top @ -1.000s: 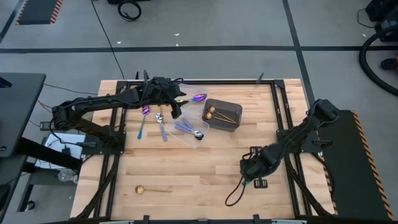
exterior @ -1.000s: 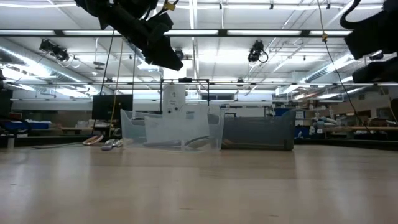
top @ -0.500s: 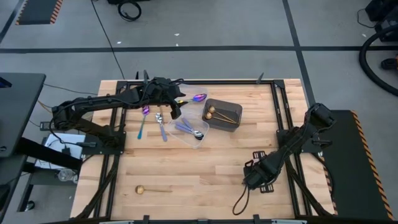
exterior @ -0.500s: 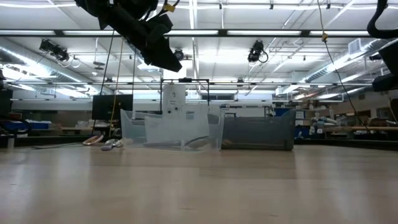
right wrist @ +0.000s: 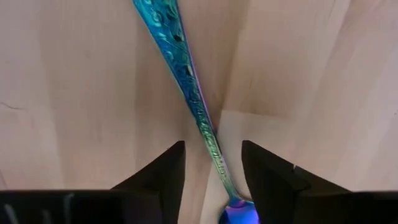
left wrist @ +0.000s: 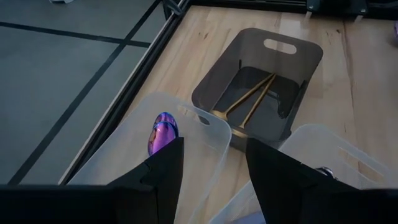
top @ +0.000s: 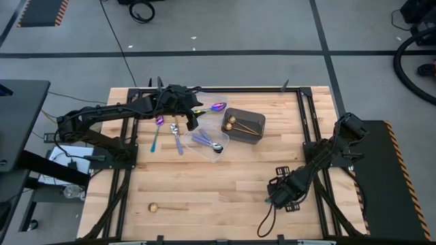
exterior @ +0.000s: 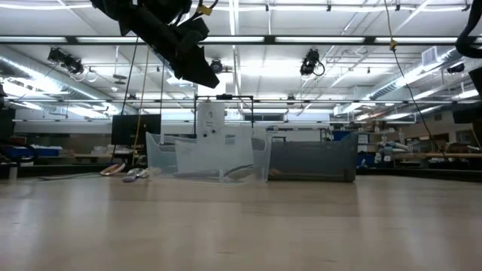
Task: Sort silverware by color (type)
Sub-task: Put the blue spoon into the top transparent bin
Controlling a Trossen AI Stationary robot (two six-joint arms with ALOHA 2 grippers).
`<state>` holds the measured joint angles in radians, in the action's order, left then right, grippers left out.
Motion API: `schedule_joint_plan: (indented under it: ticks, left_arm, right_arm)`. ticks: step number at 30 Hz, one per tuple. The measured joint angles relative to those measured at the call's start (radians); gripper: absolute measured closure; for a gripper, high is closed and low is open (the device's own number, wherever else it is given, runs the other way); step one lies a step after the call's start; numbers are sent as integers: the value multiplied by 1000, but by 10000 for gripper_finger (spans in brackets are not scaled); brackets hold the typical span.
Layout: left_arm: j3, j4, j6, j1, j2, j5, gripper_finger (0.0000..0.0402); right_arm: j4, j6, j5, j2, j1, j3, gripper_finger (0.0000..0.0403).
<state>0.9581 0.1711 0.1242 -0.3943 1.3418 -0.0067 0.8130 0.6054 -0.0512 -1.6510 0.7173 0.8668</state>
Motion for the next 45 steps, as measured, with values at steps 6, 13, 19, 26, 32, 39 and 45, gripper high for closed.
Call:
schedule_joint_plan:
  ticks: [6,13,19,26,32,39,45]
  left_arm:
    - [0,1,-1,0,0,0,221]
    - [0,2,-1,0,0,0,221]
    - [0,10,-1,0,0,0,221]
    - [0,9,-1,0,0,0,221]
    - [0,19,0,0,0,0,221]
    - [0,22,-8,25,0,0,221]
    - [0,22,44,91,0,21,221]
  right_arm:
    - [-27,-4,2,4,9,-40,278]
    - [-60,-63,27,6,12,-53,342]
    - [-65,-78,21,4,0,-53,390]
    - [-17,-85,26,0,-16,-24,387]
    - [-7,-78,28,-1,-47,-1,389]
    - [46,-30,15,0,-98,28,389]
    - [55,-37,9,0,-148,30,389]
